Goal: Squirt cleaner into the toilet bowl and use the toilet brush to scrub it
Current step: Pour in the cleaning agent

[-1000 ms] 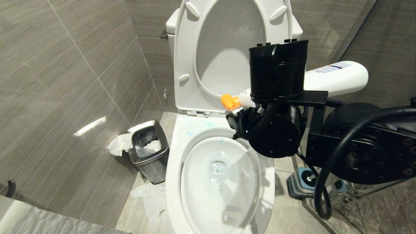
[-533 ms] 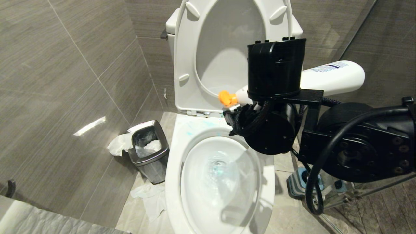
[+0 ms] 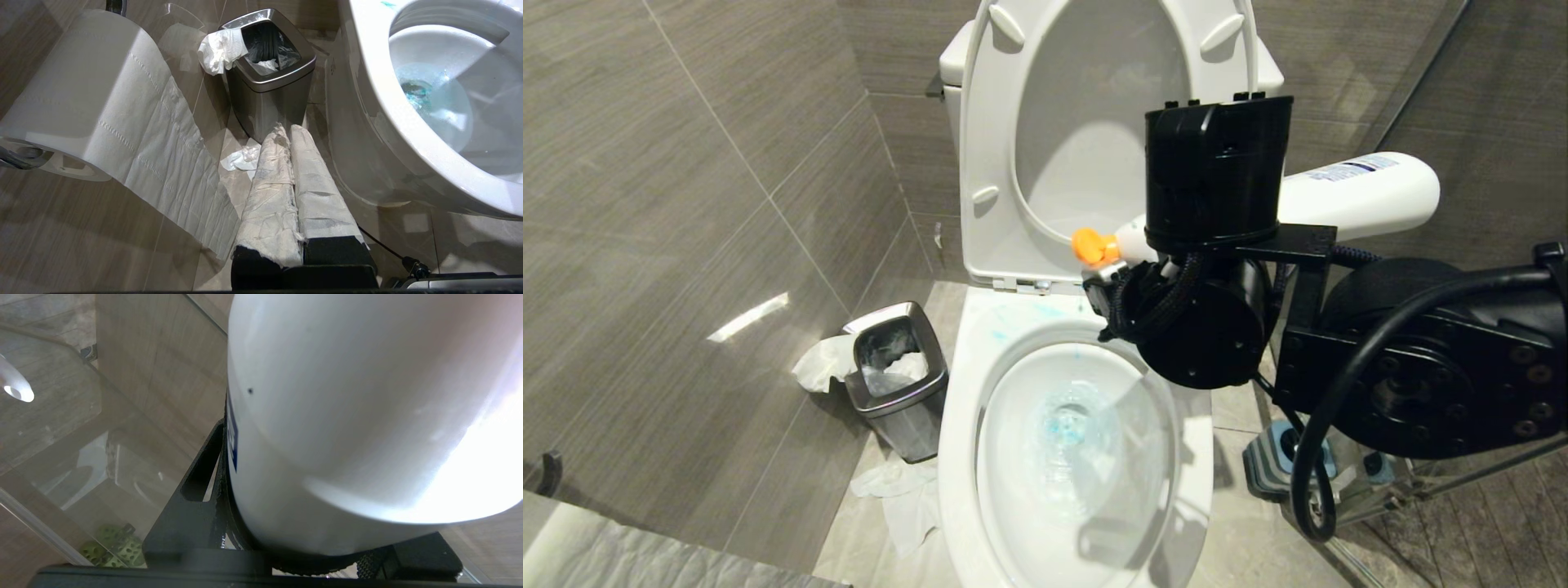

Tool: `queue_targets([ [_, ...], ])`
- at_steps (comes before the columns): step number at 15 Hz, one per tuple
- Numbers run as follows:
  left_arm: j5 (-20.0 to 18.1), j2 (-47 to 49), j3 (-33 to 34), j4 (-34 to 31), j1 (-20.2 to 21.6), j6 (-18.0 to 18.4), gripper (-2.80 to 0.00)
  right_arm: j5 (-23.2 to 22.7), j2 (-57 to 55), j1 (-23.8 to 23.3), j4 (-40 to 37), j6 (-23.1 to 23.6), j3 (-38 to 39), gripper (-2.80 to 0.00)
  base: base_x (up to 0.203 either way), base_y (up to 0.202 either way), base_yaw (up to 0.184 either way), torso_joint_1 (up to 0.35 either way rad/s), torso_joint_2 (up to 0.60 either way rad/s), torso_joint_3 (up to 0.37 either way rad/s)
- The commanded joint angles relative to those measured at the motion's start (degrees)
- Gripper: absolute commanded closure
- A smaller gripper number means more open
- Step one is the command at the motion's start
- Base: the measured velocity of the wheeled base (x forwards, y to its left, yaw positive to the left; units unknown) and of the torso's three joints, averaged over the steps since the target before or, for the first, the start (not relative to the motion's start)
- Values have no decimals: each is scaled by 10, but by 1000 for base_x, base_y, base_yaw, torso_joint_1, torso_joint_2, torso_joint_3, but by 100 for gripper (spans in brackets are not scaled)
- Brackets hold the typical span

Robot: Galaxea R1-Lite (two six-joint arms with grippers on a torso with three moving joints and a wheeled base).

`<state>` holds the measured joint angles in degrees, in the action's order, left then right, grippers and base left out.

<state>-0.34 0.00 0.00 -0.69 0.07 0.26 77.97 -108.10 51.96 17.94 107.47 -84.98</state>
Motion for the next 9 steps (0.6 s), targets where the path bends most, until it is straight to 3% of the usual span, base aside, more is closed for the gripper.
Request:
queue_targets([
  [1, 0, 1, 1, 0, 0, 0, 0, 4, 3, 0, 3, 6, 1, 0, 0, 0, 0, 0, 0, 0],
  [5, 0, 1, 1, 0, 0, 1, 0, 3, 9, 0, 21, 1, 3, 0, 0, 0, 0, 0, 0, 0],
  [9, 0, 1, 1, 0, 0, 1, 0, 3, 5, 0, 121, -6, 10, 0, 0, 0, 0, 0, 0, 0],
])
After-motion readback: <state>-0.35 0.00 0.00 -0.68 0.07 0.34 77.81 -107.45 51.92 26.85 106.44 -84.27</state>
